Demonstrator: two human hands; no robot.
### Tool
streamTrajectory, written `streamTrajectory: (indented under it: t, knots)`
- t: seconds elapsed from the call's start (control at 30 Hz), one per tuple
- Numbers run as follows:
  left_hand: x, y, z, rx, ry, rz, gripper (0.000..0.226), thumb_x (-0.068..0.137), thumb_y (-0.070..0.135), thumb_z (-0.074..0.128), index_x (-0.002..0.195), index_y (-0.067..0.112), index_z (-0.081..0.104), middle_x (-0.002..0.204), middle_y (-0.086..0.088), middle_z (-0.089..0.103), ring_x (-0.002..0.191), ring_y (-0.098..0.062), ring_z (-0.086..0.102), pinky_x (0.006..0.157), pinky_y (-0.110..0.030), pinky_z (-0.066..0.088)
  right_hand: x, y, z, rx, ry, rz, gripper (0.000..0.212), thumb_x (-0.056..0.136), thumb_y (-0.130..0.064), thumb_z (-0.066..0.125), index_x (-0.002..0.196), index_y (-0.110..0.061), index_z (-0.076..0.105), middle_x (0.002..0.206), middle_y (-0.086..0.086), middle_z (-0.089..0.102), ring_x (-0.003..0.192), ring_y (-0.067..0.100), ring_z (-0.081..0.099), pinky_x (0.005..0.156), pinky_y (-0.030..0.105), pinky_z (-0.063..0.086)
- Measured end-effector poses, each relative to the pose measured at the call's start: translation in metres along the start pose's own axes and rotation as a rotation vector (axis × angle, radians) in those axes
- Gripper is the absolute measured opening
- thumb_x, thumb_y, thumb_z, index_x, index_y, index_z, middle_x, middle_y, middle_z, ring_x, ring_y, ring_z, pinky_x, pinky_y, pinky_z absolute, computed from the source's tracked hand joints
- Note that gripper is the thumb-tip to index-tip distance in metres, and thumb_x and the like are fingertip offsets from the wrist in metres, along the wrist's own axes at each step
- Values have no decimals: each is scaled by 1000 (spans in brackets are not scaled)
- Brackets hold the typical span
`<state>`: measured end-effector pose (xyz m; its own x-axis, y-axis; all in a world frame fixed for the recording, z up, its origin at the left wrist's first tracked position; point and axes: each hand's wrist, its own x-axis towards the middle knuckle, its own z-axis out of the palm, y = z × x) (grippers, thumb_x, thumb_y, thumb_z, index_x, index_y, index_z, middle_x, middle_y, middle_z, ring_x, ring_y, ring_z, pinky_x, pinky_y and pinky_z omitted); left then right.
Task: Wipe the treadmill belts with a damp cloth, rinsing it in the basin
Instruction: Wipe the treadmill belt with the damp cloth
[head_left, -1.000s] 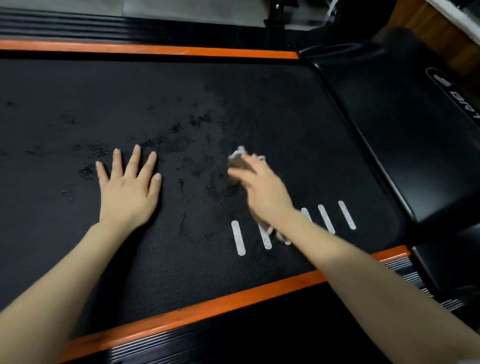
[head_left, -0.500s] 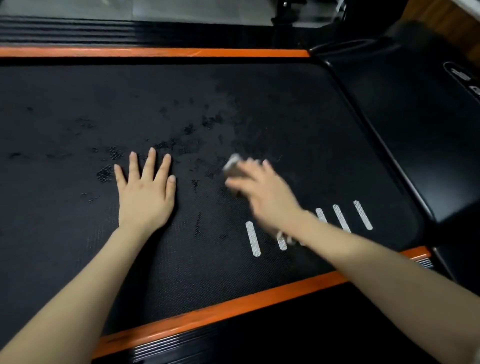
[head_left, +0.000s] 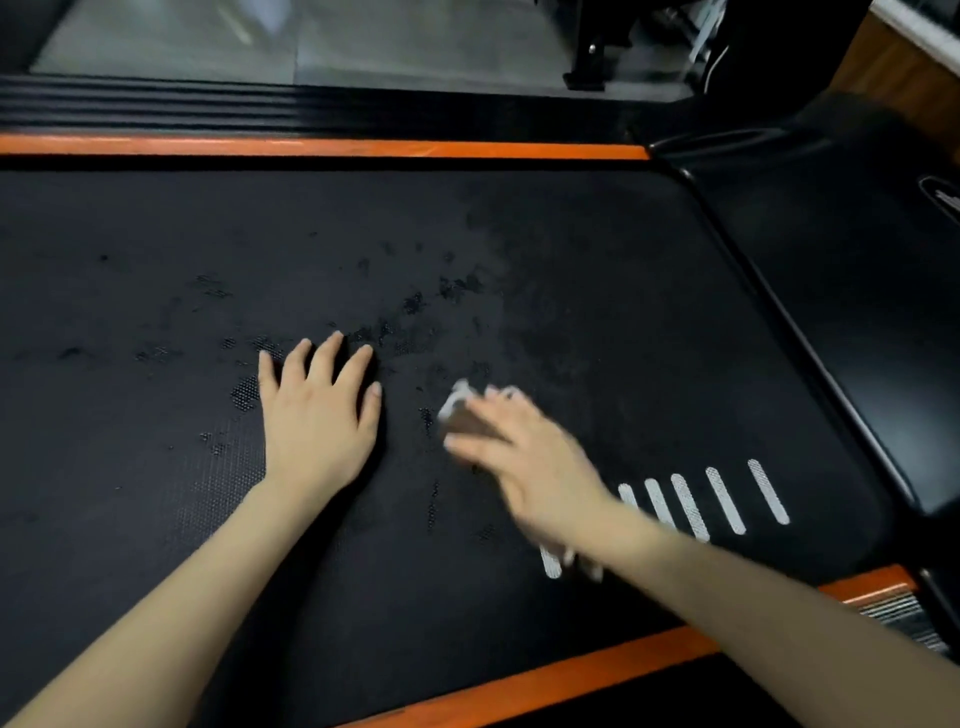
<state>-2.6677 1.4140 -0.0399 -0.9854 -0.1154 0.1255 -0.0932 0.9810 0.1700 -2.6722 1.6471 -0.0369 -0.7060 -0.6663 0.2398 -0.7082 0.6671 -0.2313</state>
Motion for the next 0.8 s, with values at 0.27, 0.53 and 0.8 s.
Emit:
streamTrajectory:
  t: [0.27, 0.53, 0.8]
  knots:
    - [50, -9, 13, 22, -50, -45, 60, 93, 46, 14, 147, 27, 32, 156, -9, 24, 143, -39, 11, 113, -60, 1, 98, 66, 12, 0, 186, 511, 33, 93, -9, 51, 122, -20, 62, 145, 10, 41, 135, 35, 34, 108, 43, 36]
    - [49, -9, 18, 37, -45, -26, 61, 94, 46, 10, 148, 26, 29, 156, -9, 25, 143, -39, 12, 114, -60, 5, 51, -20, 14, 90, 71, 98, 46, 77, 0, 66, 115, -26, 66, 136, 9, 52, 125, 35, 48, 89, 47, 49]
    - [50, -11, 15, 15, -50, -29, 61, 94, 46, 12, 146, 25, 35, 153, -10, 31, 142, -41, 17, 113, -61, 7, 174, 84, 24, -4, 209, 582, 34, 96, -13, 44, 125, -22, 59, 144, 8, 40, 131, 33, 38, 98, 43, 43]
